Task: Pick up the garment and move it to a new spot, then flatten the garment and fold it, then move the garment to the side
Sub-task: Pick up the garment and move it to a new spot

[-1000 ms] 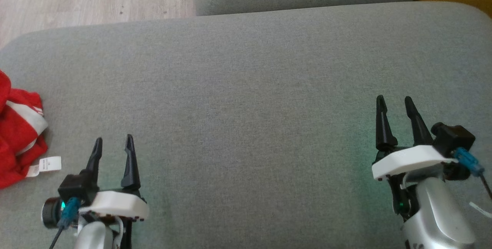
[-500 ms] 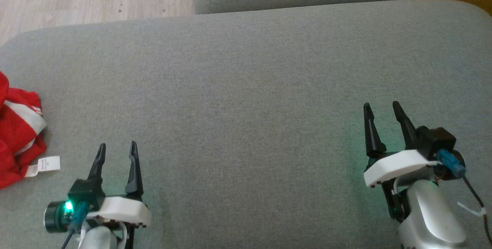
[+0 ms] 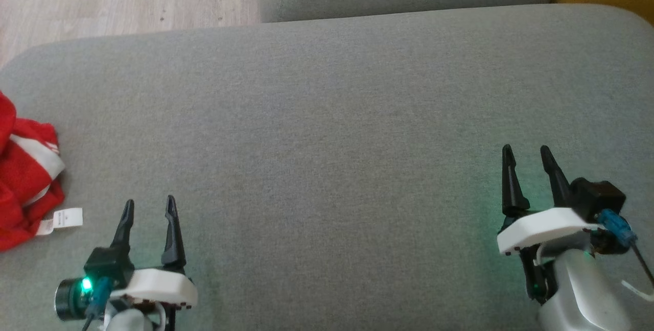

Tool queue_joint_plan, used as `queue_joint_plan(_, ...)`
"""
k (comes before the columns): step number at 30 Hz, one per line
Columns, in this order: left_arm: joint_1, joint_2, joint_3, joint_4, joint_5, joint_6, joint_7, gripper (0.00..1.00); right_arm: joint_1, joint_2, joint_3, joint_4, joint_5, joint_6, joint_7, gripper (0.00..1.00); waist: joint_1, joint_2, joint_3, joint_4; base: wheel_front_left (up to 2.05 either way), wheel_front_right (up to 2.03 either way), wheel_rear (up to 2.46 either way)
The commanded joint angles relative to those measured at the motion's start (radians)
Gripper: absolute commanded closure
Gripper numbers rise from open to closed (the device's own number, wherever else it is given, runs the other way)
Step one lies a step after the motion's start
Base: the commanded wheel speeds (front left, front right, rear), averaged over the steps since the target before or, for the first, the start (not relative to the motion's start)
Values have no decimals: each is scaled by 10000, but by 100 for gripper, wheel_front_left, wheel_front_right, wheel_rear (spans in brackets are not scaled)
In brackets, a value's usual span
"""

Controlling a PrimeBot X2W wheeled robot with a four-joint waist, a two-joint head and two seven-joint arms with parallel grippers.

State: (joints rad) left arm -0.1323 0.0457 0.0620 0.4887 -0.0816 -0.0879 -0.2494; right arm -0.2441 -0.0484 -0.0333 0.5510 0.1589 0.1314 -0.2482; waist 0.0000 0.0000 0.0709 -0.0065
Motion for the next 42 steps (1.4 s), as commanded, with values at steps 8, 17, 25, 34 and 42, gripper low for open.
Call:
queue_joint_plan(8,-293,49,242,-227,-54,51,-124,0,-229,-18,435,-367,-2,-7,-136,0,0,0,156,888,0,0,0)
queue_joint_plan(17,84,47,353,-121,-256,137,-124,0,-149,-18,1126,-195,321,-7,-136,0,0,0,163,2873,0,0,0)
queue_joint_plan(25,474,46,854,-51,-255,146,-124,0,-151,-18,1634,17,468,-7,-136,0,0,0,203,4312,0,0,0)
queue_joint_plan(34,678,63,1469,-29,-101,112,-124,0,-251,-18,1944,171,598,-7,-136,0,0,0,377,4744,0,0,0)
queue_joint_plan(42,-200,514,2171,-227,-140,-74,-124,0,-470,-18,1888,222,206,-7,-136,0,0,0,1115,4374,0,0,0)
